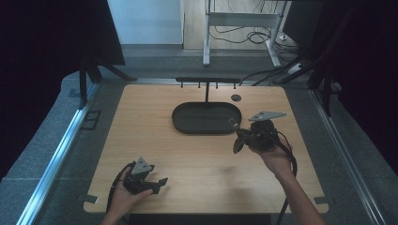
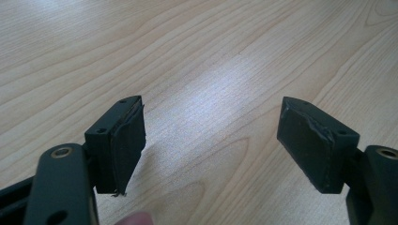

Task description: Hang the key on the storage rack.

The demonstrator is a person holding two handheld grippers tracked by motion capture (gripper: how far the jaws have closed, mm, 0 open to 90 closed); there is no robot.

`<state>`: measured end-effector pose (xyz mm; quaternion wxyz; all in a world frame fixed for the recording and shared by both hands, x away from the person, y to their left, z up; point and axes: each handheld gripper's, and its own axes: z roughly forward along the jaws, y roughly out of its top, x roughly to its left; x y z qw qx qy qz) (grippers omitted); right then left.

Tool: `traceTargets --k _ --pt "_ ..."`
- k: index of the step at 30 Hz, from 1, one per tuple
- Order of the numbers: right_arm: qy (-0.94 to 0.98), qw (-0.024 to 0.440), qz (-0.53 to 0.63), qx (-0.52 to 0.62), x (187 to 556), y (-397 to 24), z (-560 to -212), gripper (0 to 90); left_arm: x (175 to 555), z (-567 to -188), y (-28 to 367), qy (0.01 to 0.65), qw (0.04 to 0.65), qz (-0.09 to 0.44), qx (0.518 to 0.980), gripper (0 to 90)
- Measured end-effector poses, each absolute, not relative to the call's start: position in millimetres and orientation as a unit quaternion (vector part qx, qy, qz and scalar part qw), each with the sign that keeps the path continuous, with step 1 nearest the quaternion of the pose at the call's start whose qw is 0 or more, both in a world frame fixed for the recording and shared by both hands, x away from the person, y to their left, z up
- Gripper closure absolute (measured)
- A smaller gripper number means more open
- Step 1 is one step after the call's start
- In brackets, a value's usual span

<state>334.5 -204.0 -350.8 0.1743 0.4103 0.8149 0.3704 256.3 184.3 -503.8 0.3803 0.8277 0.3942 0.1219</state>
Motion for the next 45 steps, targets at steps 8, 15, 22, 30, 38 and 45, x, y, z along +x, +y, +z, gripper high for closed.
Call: traceTargets --k 8,15,22,30,38,45 --pt "0.81 0.179 0.373 0.416 342 -202 -349 80.5 256 -504 184 0.393 0.381 0.122 0.828 24.4" --pt "0.803 0.185 0.372 0.426 352 -204 -348 80.5 256 -504 183 0.393 0.38 0.123 0.828 24.3" --pt "0.791 0.193 0.376 0.443 366 -208 -346 80.5 256 -504 184 0.392 0.379 0.123 0.829 24.3" --pt "0.785 0.197 0.377 0.451 375 -208 -345 80.5 256 -504 184 0.393 0.38 0.123 0.828 24.3" --pt "0.78 0.209 0.374 0.456 386 -203 -338 80.5 256 -504 185 0.394 0.382 0.123 0.827 24.3" --pt "0.772 0.217 0.378 0.462 392 -200 -334 80.5 256 -503 185 0.395 0.383 0.122 0.826 24.3"
